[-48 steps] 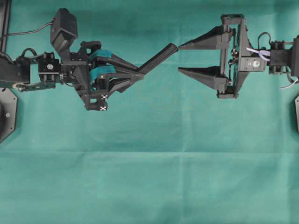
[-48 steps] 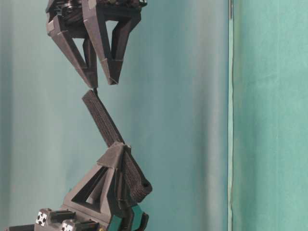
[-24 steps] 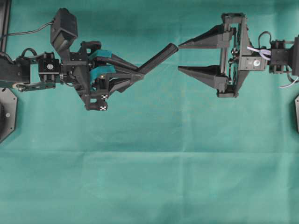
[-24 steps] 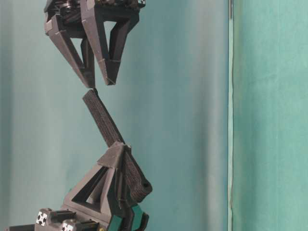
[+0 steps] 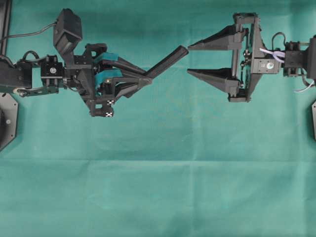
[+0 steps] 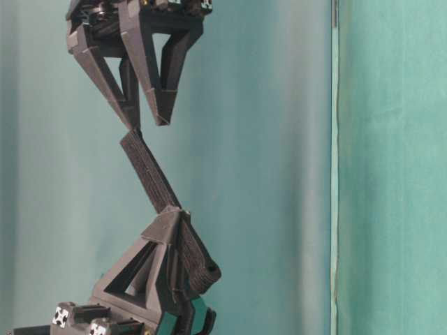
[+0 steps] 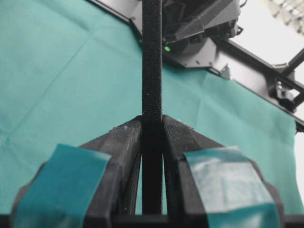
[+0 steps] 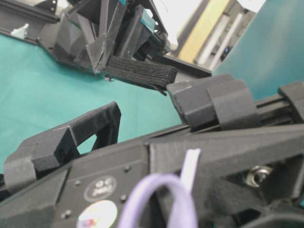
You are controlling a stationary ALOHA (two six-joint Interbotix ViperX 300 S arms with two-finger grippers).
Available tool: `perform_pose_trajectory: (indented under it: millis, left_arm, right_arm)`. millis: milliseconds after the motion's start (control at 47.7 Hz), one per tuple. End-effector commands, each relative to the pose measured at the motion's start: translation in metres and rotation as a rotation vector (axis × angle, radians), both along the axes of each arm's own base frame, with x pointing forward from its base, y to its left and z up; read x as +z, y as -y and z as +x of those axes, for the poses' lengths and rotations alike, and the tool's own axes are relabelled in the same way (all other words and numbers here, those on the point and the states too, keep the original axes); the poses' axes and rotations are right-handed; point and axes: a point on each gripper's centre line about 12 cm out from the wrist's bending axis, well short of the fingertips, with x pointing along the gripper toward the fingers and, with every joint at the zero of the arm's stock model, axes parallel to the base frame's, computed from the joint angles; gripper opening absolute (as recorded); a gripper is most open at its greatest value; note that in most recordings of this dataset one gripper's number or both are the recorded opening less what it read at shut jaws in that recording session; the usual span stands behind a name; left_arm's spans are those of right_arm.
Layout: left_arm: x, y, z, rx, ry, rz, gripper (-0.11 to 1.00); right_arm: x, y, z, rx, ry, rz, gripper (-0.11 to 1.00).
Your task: Peel off the Velcro with your right arm.
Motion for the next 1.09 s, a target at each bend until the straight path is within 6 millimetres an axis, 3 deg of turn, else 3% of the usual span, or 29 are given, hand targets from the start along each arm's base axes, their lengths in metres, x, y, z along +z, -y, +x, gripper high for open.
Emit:
perform_pose_trajectory:
  millis: [0,252,546,818,1070]
  left_arm:
    - [0.0101,-0.0007,0.0016,0.002,0.031,0.003,0.1]
    - [0.0108,-0.0007,0.0019,0.002,0.034,0.003,0.1]
    - [0.012,-0.0007,0.0024,0.001,0.037,0.005,0.1]
    - [0.0126,-0.0008,0.0031,0.002,0.038,0.004,0.1]
    - [0.0126,-0.0008,0.0028,0.002,0.035,0.003,0.1]
  right_arm:
    - [0.0111,-0.0004,0.004,0.007,0.033,-0.011,0.7]
    - [0.0101,-0.0018,0.0047,0.011,0.03,-0.01,0.64]
    - [0.0098,-0.0015,0.0052,0.01,0.028,-0.008,0.29]
    - [0.0073,-0.0006,0.008,0.009,0.019,-0.002,0.26]
    - [0.0039,0.001,0.0136,0.008,0.008,0.001,0.12]
